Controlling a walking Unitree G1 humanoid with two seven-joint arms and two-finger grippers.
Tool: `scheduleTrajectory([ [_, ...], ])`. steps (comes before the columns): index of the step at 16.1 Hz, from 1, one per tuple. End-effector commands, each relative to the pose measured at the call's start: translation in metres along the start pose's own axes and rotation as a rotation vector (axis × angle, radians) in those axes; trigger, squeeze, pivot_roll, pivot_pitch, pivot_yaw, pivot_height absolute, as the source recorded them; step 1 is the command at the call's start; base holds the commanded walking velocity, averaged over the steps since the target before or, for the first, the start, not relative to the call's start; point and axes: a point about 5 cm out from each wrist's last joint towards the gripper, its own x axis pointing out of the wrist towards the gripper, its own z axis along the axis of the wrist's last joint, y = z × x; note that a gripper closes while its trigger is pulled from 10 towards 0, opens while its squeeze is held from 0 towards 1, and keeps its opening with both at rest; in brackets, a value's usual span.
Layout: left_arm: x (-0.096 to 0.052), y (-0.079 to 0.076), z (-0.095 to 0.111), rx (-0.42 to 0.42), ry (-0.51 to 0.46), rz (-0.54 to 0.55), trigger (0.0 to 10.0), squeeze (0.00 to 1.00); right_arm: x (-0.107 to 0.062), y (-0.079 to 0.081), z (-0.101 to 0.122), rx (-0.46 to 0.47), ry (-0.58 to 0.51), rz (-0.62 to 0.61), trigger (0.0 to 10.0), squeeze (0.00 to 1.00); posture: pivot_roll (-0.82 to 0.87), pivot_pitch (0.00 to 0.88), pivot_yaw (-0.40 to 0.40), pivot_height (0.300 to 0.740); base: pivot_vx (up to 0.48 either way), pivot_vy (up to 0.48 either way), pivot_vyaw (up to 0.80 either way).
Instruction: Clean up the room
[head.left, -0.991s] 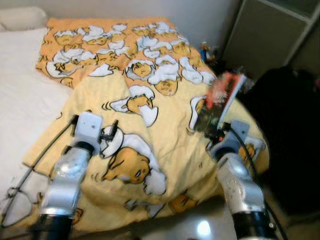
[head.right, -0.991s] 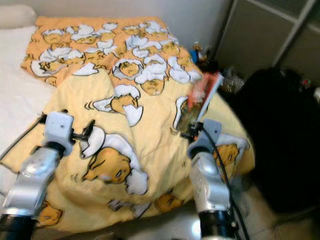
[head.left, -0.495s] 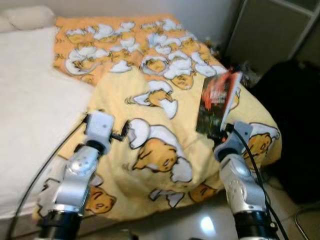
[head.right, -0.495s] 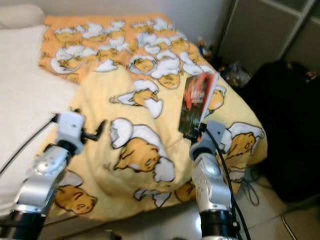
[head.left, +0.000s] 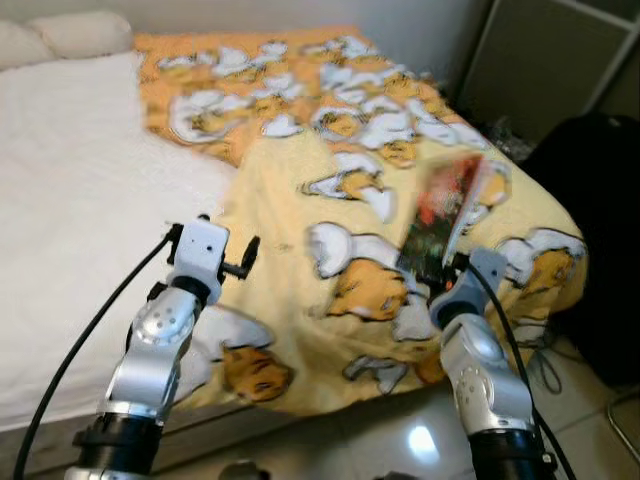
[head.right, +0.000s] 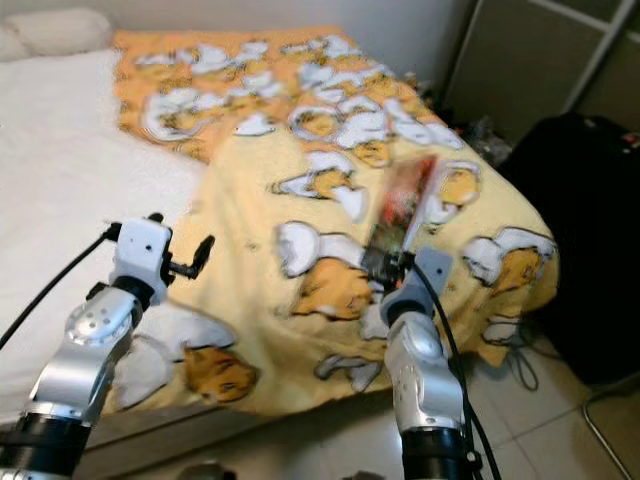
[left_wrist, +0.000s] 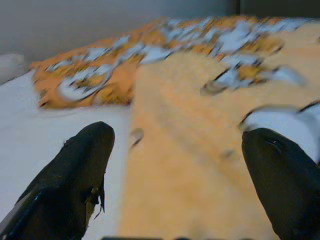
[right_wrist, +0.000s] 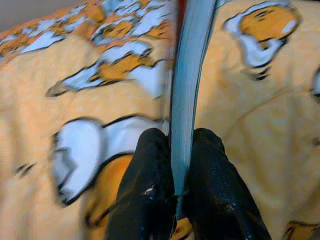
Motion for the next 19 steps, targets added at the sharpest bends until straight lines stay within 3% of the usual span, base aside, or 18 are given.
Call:
scheduleTrajectory([
  [1, 0.0026, -0.0020, 0.0037, -0.003, -0.013, -0.010, 10.0, 0.46, 0.0007, 0.0044, 0.0133, 0.005, -0.061, 0.014, 10.0, 0.00, -0.01, 0.000, -0.027, 0.740, 0.000, 0.360, 0.00],
  [19, 0.0040, 0.0016, 0.0034, -0.003, -0.009, 0.008, 10.0, 0.46, -0.0001, 0.0064, 0.0110, 0.005, -0.053, 0.019, 10.0, 0.00, 0.00, 0.000, -0.024, 0.740, 0.000, 0.365, 0.00],
])
